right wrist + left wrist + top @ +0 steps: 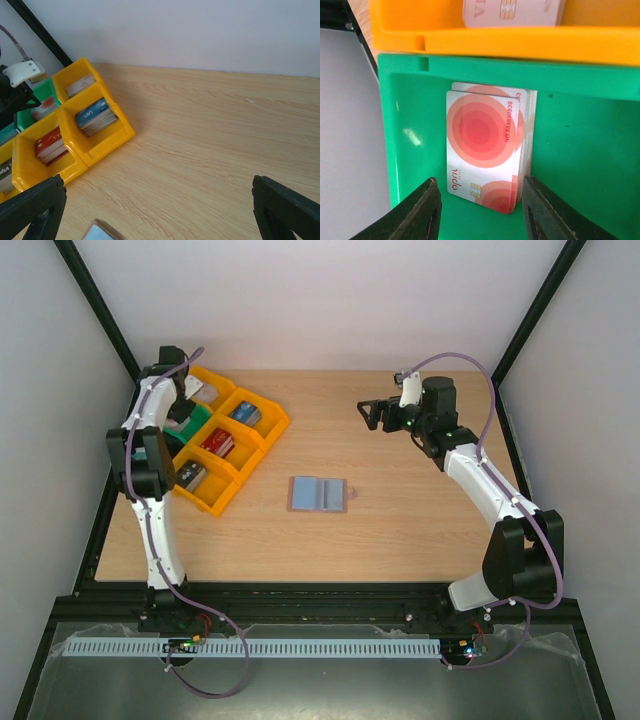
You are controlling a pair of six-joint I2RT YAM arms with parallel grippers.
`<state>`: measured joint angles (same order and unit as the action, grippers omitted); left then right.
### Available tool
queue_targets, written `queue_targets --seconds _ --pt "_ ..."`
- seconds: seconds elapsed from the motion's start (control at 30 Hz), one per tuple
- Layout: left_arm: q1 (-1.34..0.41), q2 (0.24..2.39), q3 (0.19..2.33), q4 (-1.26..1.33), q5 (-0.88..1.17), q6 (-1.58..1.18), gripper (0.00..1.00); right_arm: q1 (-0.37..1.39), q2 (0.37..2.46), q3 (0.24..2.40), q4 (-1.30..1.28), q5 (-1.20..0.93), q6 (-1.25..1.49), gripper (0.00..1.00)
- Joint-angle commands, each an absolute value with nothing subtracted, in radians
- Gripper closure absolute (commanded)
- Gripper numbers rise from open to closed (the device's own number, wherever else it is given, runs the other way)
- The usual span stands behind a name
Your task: Take the credit cards out of the card holder
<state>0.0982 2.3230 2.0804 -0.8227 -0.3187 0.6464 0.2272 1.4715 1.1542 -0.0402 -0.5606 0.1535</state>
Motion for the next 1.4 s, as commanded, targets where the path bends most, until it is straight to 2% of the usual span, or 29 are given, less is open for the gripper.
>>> queue_targets --seconds 0.0,0.17,0.27,0.33,0.47,0.57,0.7,0.77,0.87,1.2,1.37 --pt "0.092 2.239 2.138 -0.883 -0.178 0.618 0.54 0.218 1.433 1.190 -0.041 -0.571 0.156 0.01" --pt "0.075 2.156 2.217 -1.015 0.071 0.521 0.52 0.210 1.418 1.241 -0.082 -0.428 0.282 0.01" --pt "0.015 2.033 2.146 -1.028 0.181 0.444 0.49 0.210 1.413 1.232 -0.117 -0.372 0.378 0.01" --pt "-0.053 1.939 2.046 -1.009 0.217 0.415 0.44 0.209 1.410 1.210 -0.133 -0.408 0.470 0.02" --pt "-0.184 1.768 1.811 -0.932 0.347 0.304 0.36 0.233 1.396 1.108 -0.139 -0.481 0.626 0.18" --pt "-0.244 1.667 1.623 -0.853 0.440 0.183 0.32 0.331 1.402 1.045 -0.203 -0.414 0.641 0.24" --pt "-0.310 1.554 1.331 -0.720 0.459 0.033 0.26 0.465 1.455 1.017 -0.311 -0.342 0.619 0.34" --pt "-0.316 1.509 1.193 -0.635 0.488 -0.036 0.24 0.501 1.479 1.005 -0.328 -0.338 0.630 0.45" --pt "-0.318 1.467 1.052 -0.501 0.498 -0.126 0.21 0.547 1.506 0.965 -0.298 -0.349 0.668 0.55" --pt "-0.349 1.509 0.900 -0.314 0.496 -0.245 0.20 0.566 1.631 0.963 -0.279 -0.350 0.689 0.67" --pt "-0.368 1.520 0.876 -0.282 0.480 -0.250 0.20 0.566 1.677 0.981 -0.292 -0.344 0.672 0.69"
